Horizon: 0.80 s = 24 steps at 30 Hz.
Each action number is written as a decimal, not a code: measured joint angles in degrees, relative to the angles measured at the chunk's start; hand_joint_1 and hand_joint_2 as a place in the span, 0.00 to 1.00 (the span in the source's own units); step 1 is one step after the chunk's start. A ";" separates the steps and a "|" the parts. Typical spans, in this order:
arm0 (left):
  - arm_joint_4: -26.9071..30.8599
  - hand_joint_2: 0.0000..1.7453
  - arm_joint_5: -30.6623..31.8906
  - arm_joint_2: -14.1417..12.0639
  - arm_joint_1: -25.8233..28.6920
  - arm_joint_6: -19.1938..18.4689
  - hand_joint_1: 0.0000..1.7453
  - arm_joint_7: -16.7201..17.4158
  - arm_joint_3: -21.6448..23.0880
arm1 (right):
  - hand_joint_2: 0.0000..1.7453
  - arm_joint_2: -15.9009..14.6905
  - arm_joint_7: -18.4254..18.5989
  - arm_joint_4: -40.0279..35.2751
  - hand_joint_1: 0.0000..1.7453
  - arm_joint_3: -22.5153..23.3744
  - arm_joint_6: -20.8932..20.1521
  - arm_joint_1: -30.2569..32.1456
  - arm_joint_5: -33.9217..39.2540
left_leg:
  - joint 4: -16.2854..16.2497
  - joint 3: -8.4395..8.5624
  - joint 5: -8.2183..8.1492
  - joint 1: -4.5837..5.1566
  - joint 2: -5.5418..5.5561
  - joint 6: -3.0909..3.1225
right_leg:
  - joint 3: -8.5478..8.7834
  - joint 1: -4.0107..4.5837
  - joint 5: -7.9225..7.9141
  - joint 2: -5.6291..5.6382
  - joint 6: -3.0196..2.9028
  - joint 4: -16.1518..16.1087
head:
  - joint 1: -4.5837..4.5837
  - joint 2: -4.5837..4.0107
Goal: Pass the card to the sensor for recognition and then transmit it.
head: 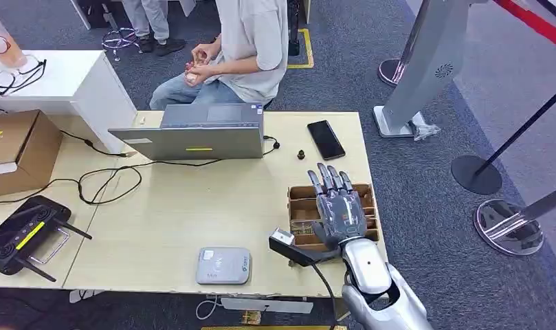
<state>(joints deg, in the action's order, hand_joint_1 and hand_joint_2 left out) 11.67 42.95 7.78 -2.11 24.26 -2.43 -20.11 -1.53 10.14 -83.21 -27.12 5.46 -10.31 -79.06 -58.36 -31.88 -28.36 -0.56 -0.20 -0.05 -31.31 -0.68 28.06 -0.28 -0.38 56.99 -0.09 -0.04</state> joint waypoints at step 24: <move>0.00 0.00 0.76 0.00 -0.01 -0.31 0.00 0.15 0.00 | 1.00 1.48 0.02 1.03 0.34 0.44 0.00 0.47 -0.09 | 0.00 -0.01 0.00 0.00 0.00 0.00 | 0.00 0.00 0.00 0.00 0.00 0.00 | 0.00 0.00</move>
<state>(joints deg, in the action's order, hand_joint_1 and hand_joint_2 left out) 11.67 43.71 7.78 -2.13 23.95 -2.27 -20.11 -0.05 10.16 -82.18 -26.69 5.47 -9.85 -79.14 -58.35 -31.89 -28.36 -0.56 -0.20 -0.05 -31.31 -0.68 28.06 -0.28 -0.38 56.99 -0.09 -0.04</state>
